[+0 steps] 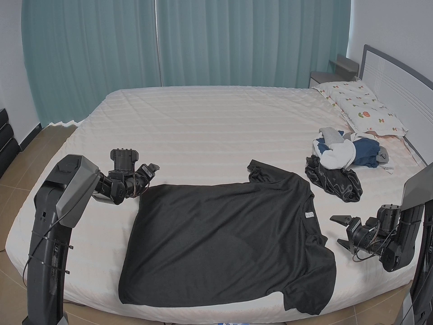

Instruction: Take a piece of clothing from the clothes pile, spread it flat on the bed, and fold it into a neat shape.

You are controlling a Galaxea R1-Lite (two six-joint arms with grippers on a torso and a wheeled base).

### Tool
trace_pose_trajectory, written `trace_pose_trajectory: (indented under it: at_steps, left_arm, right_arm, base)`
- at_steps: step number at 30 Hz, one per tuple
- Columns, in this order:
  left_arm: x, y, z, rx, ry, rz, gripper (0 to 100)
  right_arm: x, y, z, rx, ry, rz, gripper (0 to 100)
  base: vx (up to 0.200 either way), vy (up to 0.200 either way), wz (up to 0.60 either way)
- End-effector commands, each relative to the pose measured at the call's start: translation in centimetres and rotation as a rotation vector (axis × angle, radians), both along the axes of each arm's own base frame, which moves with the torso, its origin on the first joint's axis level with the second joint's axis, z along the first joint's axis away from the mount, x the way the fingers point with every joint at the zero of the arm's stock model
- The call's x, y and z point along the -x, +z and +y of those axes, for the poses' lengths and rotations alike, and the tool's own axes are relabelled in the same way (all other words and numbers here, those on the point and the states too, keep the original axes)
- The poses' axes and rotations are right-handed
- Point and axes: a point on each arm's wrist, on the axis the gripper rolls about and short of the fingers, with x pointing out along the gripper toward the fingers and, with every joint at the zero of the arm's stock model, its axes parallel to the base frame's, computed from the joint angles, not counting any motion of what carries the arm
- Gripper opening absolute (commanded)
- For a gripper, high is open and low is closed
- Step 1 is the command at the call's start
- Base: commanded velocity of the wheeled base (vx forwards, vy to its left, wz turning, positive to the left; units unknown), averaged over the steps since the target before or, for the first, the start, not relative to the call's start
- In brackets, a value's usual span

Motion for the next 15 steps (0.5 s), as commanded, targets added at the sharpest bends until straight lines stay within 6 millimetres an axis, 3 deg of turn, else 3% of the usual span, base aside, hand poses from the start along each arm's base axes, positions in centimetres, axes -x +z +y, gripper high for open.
trace_pose_trajectory:
  at_steps: [1,15]
  left_arm:
    - [-1.10,-2.78,0.56,-0.028,0.035,0.024,100]
    - [-0.95,-2.86,0.91,-0.068,0.068,0.030,100]
  right_arm:
    - [-0.03,-0.04,0.12,0.001,0.005,-0.005,100]
    - [0.02,-0.23,0.17,0.024,0.019,-0.007,100]
  base:
    - [0.000,0.000,0.00]
    - [0.000,0.000,0.00]
